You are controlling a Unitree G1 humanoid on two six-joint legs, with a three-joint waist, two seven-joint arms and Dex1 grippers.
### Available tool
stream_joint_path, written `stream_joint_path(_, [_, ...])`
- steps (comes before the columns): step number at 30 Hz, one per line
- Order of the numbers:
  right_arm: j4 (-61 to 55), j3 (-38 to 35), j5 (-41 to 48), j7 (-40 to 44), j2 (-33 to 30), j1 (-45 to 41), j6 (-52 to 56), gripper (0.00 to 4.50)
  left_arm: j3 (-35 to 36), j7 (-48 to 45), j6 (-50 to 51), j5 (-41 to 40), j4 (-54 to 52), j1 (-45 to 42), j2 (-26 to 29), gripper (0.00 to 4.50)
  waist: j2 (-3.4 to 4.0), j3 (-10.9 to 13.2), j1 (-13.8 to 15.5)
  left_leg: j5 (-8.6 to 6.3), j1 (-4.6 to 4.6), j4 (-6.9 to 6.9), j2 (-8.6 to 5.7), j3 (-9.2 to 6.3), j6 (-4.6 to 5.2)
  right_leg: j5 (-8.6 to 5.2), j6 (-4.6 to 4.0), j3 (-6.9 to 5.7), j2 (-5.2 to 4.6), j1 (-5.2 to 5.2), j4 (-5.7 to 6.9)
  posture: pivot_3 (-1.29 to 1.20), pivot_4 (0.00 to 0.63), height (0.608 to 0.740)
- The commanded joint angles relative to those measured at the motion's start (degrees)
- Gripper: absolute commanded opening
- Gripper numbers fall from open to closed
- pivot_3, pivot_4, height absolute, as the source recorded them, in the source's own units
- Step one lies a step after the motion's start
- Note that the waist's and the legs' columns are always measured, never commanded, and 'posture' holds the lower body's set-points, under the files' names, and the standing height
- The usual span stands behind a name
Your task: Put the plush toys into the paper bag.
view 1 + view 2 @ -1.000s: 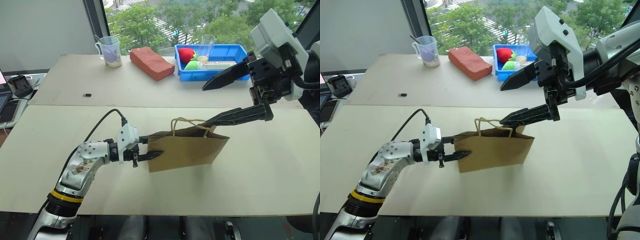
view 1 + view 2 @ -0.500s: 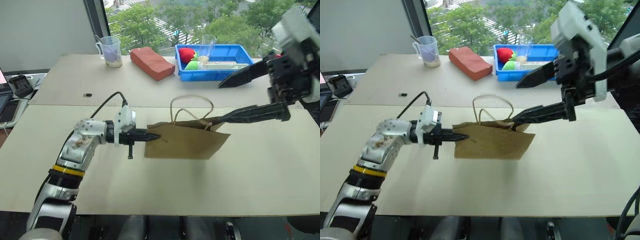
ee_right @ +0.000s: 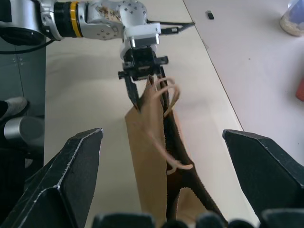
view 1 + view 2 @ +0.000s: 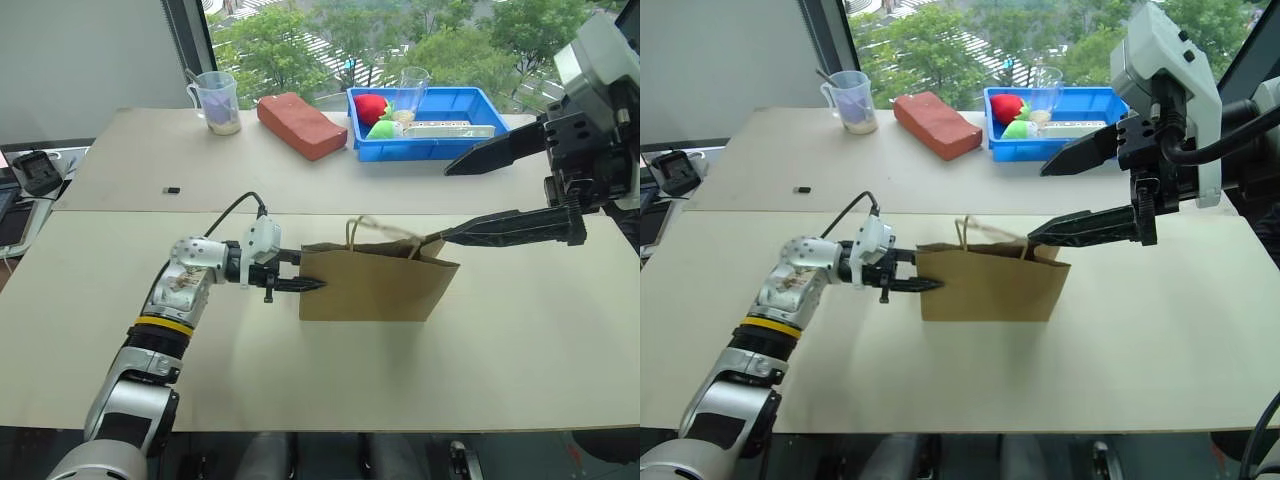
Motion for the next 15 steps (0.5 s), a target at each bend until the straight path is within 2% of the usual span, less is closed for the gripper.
stream_joint_path(1, [0.46,-5.13,-0.94,-0.73,-2.94,4.88,-2.46,4.50,5.80,3.75,10.59,-4.53,-11.71,0.29,5.73,4.27,0.00,0.00,-0.01,0.00,-0.03,-0.01,0.01,-0.02,0.00,0.00,0.00,-0.01,0.01,-0.03,0.02,0.00,0.150,0.740])
stream_joint_path(2, [0.63,-6.58,-1.74,-0.85,-3.90,7.90,-3.72,4.50,7.24,5.56,14.04,-4.84,-13.57,0.18,7.93,4.41,0.01,-0.01,-0.01,-0.01,-0.05,-0.01,0.04,-0.04,0.01,0.00,0.01,-0.02,0.02,-0.02,0.05,0.00,0.150,0.740])
stream_joint_path(4, [1.06,-9.33,-3.28,-1.48,-5.11,13.33,-6.35,4.50,9.11,8.65,19.15,-4.23,-15.88,-0.18,11.75,4.41,0.01,0.00,0.12,-0.01,-0.02,-0.02,0.01,-0.02,0.02,0.00,0.01,-0.01,-0.01,-0.01,0.14,0.00,0.150,0.740])
stream_joint_path(8, [1.59,-17.35,-4.57,-2.53,-5.08,25.11,-9.26,4.50,11.66,11.66,23.24,-2.35,-17.81,-0.31,19.04,4.41,0.01,0.00,0.11,-0.01,0.04,0.00,-0.02,0.02,0.02,0.01,0.03,-0.01,0.00,0.08,0.14,0.00,0.150,0.740])
stream_joint_path(11, [0.88,-21.43,-5.87,-2.87,-4.84,32.45,-11.08,4.50,12.54,13.63,22.26,-1.44,-17.89,0.33,20.30,4.41,0.01,0.00,0.16,-0.01,0.11,0.01,-0.02,0.03,0.02,0.01,0.03,-0.01,0.01,0.15,0.12,0.00,0.150,0.740])
stream_joint_path(15, [0.17,-23.22,-6.10,-5.05,-3.28,36.95,-12.70,4.50,12.21,13.61,25.33,-3.83,-19.17,0.52,19.78,4.41,0.01,0.00,0.00,0.00,0.18,0.04,-0.01,0.07,0.01,0.01,0.03,0.01,0.02,0.19,-0.06,0.00,0.150,0.740])
